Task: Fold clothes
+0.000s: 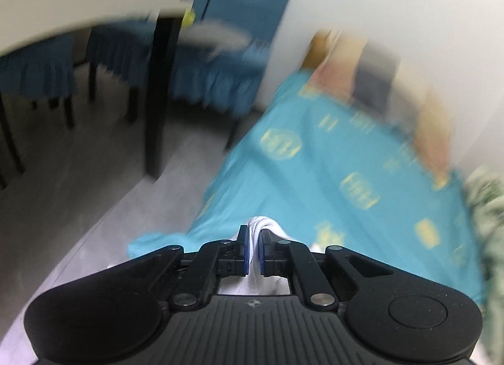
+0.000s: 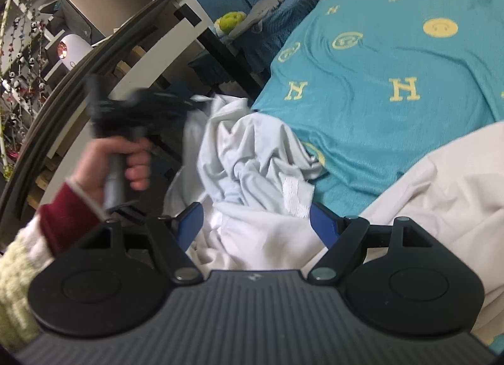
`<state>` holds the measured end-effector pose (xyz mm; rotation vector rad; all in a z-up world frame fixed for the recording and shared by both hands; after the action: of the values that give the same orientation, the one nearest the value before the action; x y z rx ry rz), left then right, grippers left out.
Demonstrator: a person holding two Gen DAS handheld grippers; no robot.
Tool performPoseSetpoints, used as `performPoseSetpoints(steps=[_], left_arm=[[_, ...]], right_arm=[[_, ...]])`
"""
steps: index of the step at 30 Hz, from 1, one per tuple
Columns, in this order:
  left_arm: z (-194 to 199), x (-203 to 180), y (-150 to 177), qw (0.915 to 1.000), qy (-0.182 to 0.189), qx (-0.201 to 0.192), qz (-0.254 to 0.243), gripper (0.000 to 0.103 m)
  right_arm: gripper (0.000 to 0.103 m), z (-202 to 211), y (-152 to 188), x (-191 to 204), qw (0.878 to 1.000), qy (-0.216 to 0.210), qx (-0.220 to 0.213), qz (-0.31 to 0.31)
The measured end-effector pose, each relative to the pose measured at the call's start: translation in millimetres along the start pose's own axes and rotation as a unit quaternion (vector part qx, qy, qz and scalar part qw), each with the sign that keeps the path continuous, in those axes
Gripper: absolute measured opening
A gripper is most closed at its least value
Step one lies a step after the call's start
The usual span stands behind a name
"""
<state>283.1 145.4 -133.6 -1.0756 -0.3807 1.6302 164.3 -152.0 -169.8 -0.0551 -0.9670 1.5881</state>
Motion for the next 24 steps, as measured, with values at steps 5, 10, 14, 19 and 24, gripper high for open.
performPoseSetpoints(steps=[5,10,14,19,24], left_arm=[[75.6,-49.2,-1.7,0.9953,0.072,-0.062,-0.017,0.006],[113.7,-65.3,3.0,0.9914,0.098,-0.085,-0.014,0.006],[121.9,-65.0,-2.1,0.9901,0.107,-0.091,-0.004,0.006],[128.3,-58.8,-3.5,0.9890,0.117,-0.090,0.005,0.006],[125.5,-59.4,-1.8,0.9869,0.129,-0.097,0.002,0.006]], right_arm=[[0.077,-2.2,-8.1,6.3,0.999,0.023,-0.040,0.022],[0.077,-5.4,-17.3,24.0,0.995,0.015,-0.084,0.049],[0.086,-11.8,-28.8,50.6,0.992,-0.016,-0.112,0.052],[0.085,-34.0,-30.3,98.0,0.987,-0.059,-0.115,0.091],[0.085,-68.3,-40.8,110.1,0.990,-0.081,-0.112,0.011]])
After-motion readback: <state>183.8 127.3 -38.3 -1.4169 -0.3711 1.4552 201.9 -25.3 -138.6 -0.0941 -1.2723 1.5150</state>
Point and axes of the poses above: each gripper's, at about its wrist camera, not at the fingertips, and z roughly against the way its jaws point, x to its left, y to its underside, the point moved 10 cm from there along -z, roughly the way its jaws point, and after that the axes turned 12 degrees about y, right-handed, at the moved point
